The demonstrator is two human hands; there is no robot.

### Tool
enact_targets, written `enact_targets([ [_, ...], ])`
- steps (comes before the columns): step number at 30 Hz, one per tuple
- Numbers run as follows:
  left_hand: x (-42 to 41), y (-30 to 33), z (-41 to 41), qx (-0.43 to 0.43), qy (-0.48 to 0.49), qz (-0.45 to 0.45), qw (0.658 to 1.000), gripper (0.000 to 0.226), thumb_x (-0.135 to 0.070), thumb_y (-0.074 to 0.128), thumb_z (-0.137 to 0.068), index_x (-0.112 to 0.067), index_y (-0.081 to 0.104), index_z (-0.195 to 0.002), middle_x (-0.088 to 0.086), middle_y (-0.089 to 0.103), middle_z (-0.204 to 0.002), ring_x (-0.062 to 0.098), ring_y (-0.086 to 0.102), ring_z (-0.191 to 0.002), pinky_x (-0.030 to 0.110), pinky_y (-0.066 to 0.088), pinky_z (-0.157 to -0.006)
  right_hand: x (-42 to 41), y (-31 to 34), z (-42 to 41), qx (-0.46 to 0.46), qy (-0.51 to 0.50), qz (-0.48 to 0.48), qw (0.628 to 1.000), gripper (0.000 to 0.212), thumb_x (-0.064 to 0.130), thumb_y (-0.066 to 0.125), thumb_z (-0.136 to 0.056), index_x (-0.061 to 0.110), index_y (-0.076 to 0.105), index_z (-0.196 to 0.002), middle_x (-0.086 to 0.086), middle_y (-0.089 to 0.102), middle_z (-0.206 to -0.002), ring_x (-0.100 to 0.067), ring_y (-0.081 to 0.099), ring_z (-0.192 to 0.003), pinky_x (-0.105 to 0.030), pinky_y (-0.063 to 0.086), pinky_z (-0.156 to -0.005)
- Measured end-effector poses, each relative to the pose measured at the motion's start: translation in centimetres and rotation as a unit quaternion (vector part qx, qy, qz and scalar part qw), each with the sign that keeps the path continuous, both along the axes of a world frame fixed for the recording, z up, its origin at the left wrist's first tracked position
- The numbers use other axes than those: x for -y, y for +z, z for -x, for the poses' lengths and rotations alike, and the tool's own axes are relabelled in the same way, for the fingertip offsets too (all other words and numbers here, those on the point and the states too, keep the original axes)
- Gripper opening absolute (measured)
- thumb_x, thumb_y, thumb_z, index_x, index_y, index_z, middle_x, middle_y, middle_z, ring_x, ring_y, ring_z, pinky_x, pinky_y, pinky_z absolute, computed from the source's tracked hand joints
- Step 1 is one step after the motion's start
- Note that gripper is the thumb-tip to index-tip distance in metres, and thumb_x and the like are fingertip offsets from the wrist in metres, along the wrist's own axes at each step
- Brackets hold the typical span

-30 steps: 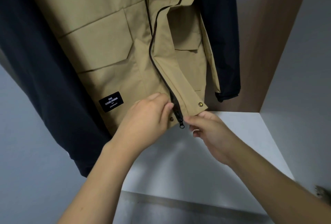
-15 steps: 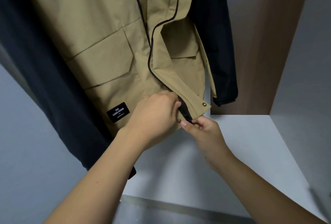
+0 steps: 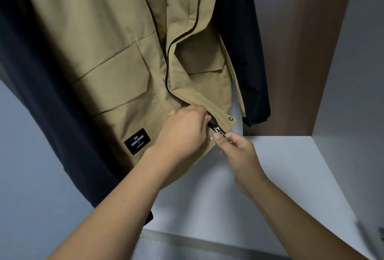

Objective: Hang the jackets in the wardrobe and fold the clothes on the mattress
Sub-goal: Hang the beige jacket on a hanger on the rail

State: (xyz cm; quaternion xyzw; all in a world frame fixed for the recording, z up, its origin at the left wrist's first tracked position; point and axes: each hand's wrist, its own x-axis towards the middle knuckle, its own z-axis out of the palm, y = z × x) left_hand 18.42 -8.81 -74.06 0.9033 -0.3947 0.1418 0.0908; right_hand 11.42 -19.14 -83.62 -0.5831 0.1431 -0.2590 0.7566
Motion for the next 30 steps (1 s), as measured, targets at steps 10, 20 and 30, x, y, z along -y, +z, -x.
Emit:
enact_targets([
  [10,0.2,2.1,-0.9,0.043,0.062,0.019,0.997,0.011,-0.021,0.042,-0.100,-0.021,0.050,-0.092,0.009,0.063,-0.109,0.033,0.056,-0.105,0.037,0.032,-0.083,-0.1,0.2,0.5,0.001,-0.044,0.020,0.999,0.017,0.020,0.069,-0.091,0.022,0.074,-0.075,-0.022,0.056,-0.080,-0.019,0.049,-0.078,-0.028,0.040,-0.073],
  [20,0.2,2.9,-0.4,0.062,0.026,0.017,0.998,0.023,-0.027,0.037,-0.103,-0.016,0.056,-0.097,0.006,0.062,-0.104,0.031,0.057,-0.101,0.039,0.034,-0.084,0.5,1.4,0.1,-0.127,-0.254,0.245,0.927,0.087,0.033,0.086,-0.070,0.013,0.038,-0.140,-0.010,0.031,-0.135,-0.025,0.041,-0.113,-0.037,0.038,-0.097],
  [30,0.8,4.6,-0.9,0.084,0.030,-0.045,0.995,0.022,-0.031,0.040,-0.101,-0.019,0.058,-0.096,0.006,0.065,-0.109,0.030,0.057,-0.107,0.038,0.029,-0.084,-0.2,4.7,-1.2,-0.090,-0.199,0.563,0.797,0.019,0.026,0.064,-0.092,0.018,0.058,-0.075,-0.003,0.062,-0.079,-0.028,0.056,-0.082,-0.041,0.040,-0.080],
])
